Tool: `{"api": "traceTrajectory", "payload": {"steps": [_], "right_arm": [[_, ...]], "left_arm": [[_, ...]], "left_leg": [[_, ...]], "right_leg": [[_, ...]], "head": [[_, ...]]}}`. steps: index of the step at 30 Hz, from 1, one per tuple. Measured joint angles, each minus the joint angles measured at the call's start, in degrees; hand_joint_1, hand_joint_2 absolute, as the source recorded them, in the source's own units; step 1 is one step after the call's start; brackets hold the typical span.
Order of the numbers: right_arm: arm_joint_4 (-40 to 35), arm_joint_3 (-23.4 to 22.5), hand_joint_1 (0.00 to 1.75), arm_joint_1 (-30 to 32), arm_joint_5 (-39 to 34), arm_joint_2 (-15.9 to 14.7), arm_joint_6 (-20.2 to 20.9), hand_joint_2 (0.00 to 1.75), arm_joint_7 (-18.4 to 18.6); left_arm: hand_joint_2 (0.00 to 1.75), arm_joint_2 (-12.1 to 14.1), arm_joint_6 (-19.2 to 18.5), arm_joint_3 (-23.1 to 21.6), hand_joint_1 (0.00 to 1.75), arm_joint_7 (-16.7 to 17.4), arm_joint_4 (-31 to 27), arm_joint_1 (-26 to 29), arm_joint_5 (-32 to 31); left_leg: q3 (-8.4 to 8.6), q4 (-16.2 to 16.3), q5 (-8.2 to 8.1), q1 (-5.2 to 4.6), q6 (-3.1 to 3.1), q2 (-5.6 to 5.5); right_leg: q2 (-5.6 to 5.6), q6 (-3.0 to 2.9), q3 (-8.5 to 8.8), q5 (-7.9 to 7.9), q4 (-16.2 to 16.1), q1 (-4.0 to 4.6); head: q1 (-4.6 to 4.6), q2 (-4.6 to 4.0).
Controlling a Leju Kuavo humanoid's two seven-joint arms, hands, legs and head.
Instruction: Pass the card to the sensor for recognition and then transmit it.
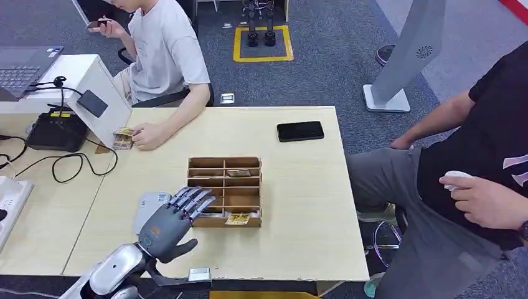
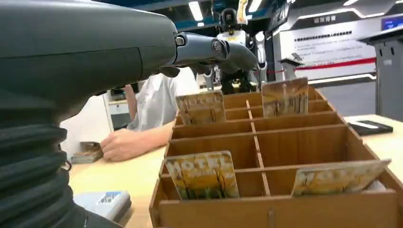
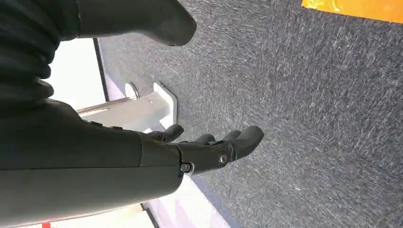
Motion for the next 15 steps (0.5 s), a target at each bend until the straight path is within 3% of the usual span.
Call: {"api": "traceTrajectory", "payload": {"steps": [11,15], "right_arm": [[0.0,0.0,0.0,0.0,0.2,0.0,0.0,1.75,0.0],[0.0,0.0,0.0,0.0,0.9,0.0,0.0,1.75,0.2]], "left_arm": [[1.75,-1.7,-0.1,-0.7,0.0,0.4,2.3,0.0,1.1],[1.75,-3.2,0.0,-0.7,0.0,3.0,3.4,0.0,1.0]], "left_leg": [[-0.01,0.0,0.0,0.0,0.0,0.0],[-0.01,0.0,0.0,0.0,0.0,-0.01]], "right_leg": [[0.0,0.0,0.0,0.0,0.0,0.0],[-0.01,0.0,0.0,0.0,0.0,0.0]], "head": [[0.0,0.0],[0.02,0.0]]}}
